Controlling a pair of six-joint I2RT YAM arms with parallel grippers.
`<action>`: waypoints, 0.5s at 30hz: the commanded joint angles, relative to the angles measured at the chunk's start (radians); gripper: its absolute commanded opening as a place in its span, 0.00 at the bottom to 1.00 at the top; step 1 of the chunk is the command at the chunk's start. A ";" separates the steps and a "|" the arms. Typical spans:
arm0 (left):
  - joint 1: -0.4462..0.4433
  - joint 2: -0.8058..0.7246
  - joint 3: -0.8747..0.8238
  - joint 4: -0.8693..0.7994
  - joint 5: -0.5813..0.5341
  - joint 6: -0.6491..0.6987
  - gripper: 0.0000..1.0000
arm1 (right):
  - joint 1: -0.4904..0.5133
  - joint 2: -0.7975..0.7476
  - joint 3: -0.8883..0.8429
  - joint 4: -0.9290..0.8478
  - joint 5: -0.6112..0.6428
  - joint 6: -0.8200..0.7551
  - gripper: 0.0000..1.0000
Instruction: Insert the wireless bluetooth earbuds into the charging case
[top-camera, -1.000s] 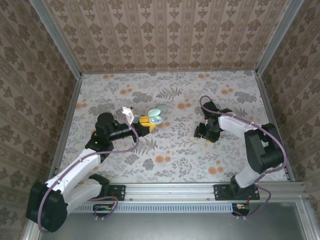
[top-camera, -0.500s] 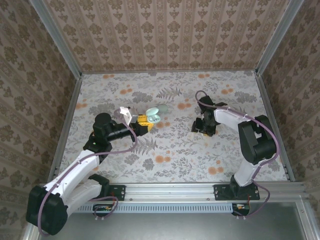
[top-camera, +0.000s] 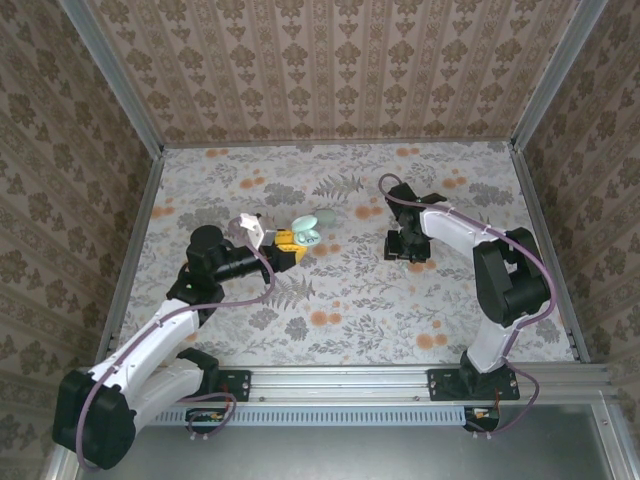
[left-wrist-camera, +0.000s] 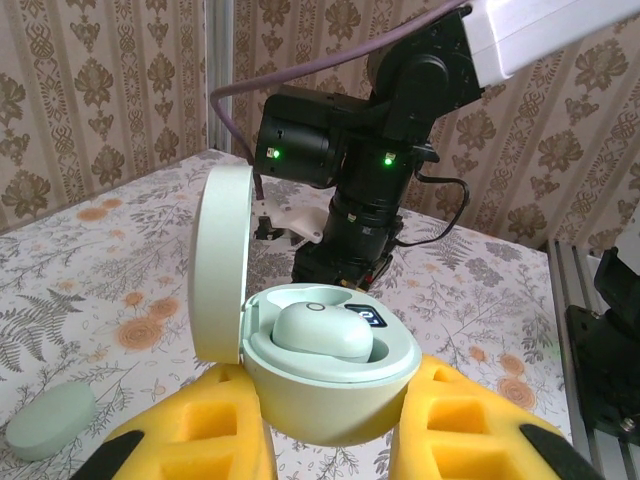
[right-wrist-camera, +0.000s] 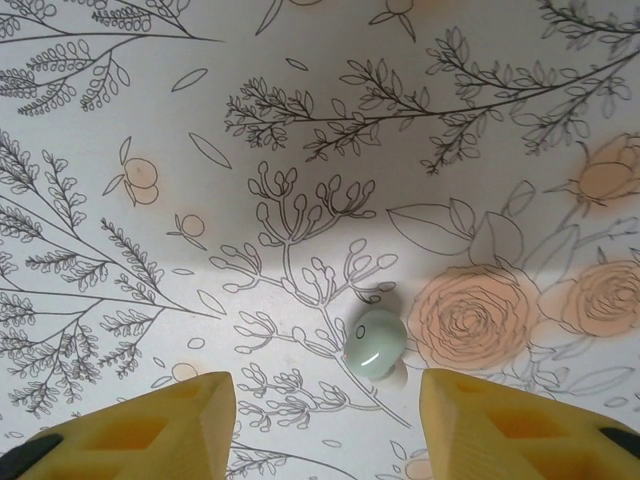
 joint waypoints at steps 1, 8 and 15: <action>0.008 0.010 0.022 0.027 0.019 0.013 0.03 | 0.015 -0.004 0.029 -0.074 0.060 -0.015 0.50; 0.008 0.013 0.022 0.031 0.025 0.012 0.03 | 0.021 0.013 0.004 -0.056 0.070 0.022 0.43; 0.036 0.002 0.019 0.023 0.028 0.013 0.03 | 0.021 0.051 0.008 -0.041 0.077 0.017 0.41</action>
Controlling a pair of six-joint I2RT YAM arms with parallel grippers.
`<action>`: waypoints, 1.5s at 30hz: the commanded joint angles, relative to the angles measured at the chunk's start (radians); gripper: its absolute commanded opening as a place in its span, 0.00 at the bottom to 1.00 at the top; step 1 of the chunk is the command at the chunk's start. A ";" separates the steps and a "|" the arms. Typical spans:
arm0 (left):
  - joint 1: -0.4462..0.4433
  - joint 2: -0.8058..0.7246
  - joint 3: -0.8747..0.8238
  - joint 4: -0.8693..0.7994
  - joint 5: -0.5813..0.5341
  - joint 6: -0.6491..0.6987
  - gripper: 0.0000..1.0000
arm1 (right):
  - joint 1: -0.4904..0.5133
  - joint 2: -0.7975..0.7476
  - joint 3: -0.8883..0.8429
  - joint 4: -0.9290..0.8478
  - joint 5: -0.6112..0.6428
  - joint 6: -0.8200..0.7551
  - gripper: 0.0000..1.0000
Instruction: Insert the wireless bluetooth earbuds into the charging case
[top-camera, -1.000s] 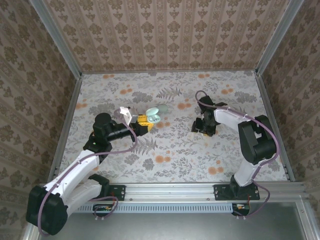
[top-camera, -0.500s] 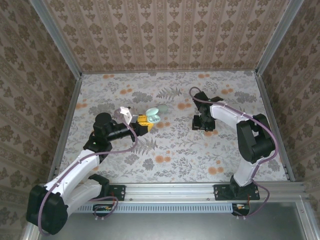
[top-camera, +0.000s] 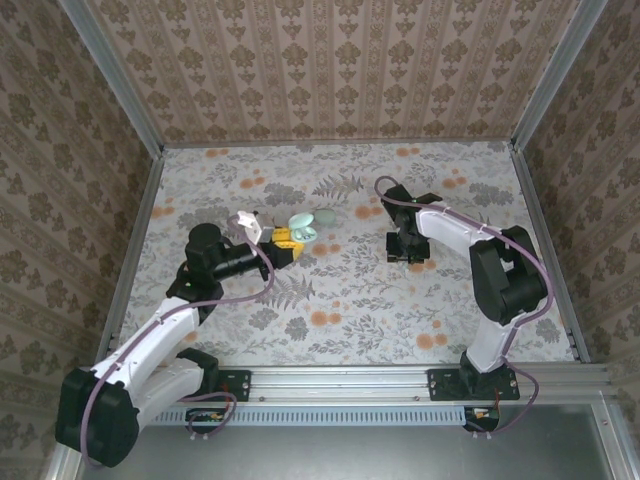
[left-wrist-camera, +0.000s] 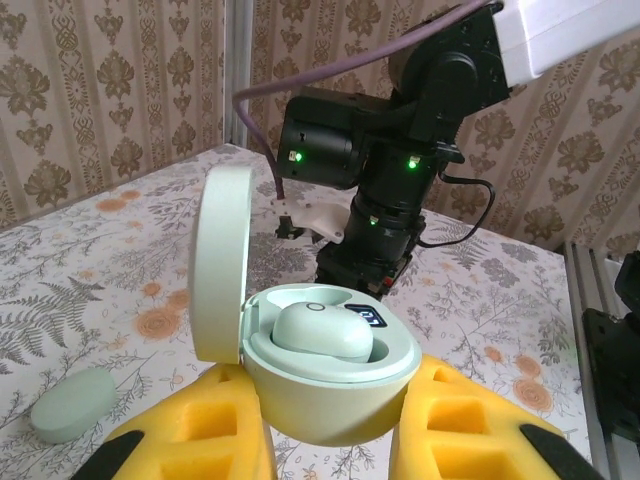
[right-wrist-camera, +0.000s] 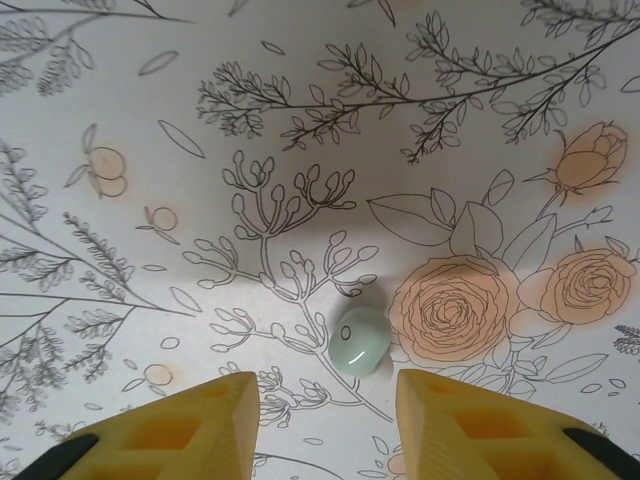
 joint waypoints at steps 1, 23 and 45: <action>0.007 -0.012 0.019 0.020 0.022 0.013 0.03 | 0.004 0.033 0.003 -0.020 0.029 0.004 0.41; 0.013 -0.006 0.024 0.014 0.025 0.019 0.03 | 0.004 0.111 0.026 -0.009 0.043 -0.025 0.30; 0.015 0.010 0.024 0.033 0.033 0.009 0.03 | 0.183 -0.006 -0.058 -0.004 -0.104 -0.074 0.24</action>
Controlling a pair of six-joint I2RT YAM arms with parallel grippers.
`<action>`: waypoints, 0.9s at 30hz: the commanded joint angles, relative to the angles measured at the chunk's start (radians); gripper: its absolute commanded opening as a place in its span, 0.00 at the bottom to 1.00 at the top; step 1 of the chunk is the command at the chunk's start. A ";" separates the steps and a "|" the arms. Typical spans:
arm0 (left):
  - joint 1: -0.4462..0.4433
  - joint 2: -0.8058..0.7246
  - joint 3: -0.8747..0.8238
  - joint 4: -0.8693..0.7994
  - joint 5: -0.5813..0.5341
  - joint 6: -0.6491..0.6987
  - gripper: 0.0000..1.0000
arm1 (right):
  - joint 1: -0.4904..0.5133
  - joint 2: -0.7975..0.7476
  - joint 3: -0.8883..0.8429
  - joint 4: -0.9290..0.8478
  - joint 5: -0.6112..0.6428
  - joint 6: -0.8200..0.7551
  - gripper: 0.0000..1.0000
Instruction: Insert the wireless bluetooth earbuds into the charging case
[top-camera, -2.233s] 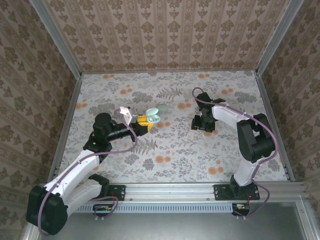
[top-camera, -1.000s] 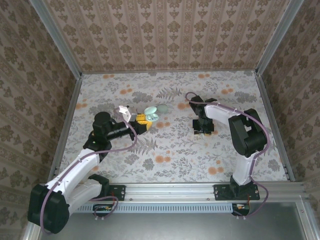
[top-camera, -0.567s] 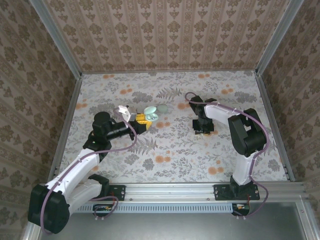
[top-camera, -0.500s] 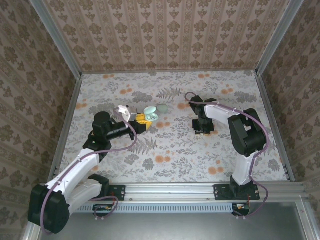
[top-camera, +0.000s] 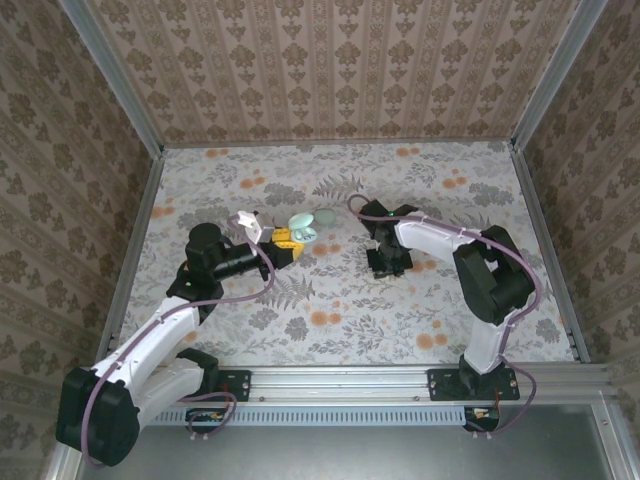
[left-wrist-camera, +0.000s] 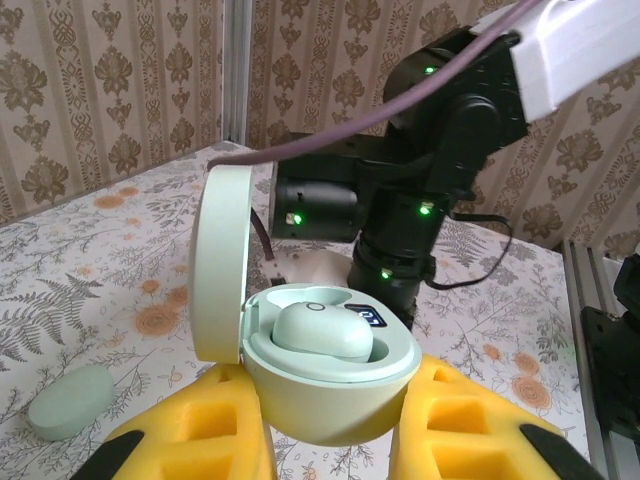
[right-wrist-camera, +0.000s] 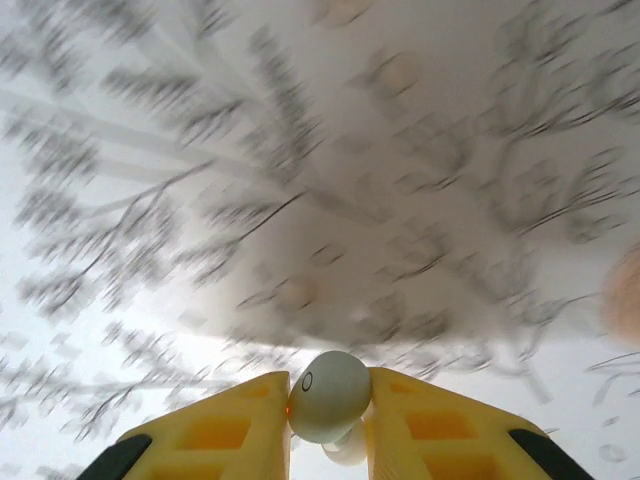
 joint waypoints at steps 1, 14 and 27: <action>0.008 0.003 0.024 0.034 0.025 0.008 0.03 | 0.033 -0.035 -0.045 -0.002 -0.058 0.002 0.24; 0.007 -0.026 0.018 0.018 0.025 0.003 0.03 | 0.057 -0.036 -0.048 -0.047 -0.038 0.053 0.34; 0.006 -0.045 0.010 0.013 0.022 0.002 0.03 | 0.080 -0.091 0.017 -0.128 0.018 0.175 0.35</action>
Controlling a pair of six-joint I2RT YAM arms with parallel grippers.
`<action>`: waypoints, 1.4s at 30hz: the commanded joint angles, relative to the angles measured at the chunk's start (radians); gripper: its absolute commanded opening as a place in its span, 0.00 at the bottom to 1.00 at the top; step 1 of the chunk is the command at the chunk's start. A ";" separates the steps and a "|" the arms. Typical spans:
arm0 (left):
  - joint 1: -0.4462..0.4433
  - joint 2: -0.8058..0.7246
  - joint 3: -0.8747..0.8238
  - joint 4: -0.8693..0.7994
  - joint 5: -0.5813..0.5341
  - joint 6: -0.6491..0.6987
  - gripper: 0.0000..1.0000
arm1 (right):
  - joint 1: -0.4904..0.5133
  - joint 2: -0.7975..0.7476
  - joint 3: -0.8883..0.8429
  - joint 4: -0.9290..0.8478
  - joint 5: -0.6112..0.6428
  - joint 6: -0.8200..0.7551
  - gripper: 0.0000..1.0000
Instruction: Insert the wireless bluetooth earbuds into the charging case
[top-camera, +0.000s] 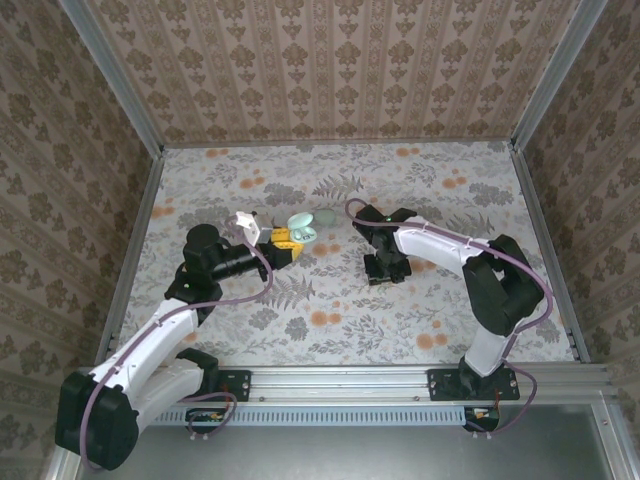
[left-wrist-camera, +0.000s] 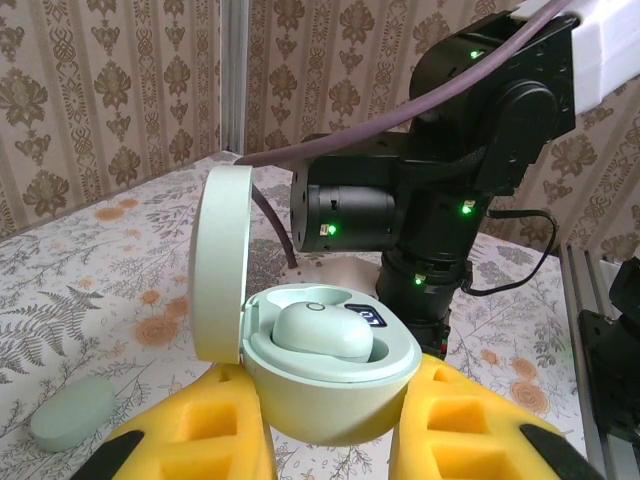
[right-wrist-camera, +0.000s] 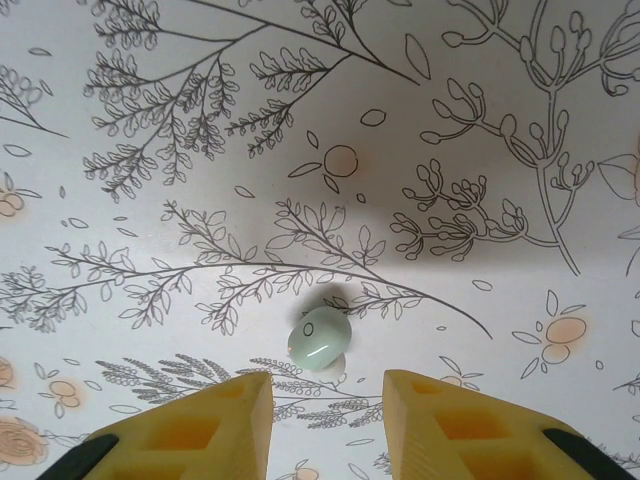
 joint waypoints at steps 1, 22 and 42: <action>0.006 -0.021 0.010 0.015 0.018 0.002 0.03 | 0.019 -0.011 0.015 -0.032 0.018 0.071 0.35; 0.007 -0.049 -0.007 0.001 0.007 0.013 0.03 | 0.037 0.111 0.010 0.018 0.049 0.131 0.33; 0.006 -0.044 0.012 -0.012 0.007 0.017 0.04 | 0.037 0.083 -0.002 0.026 0.055 0.097 0.24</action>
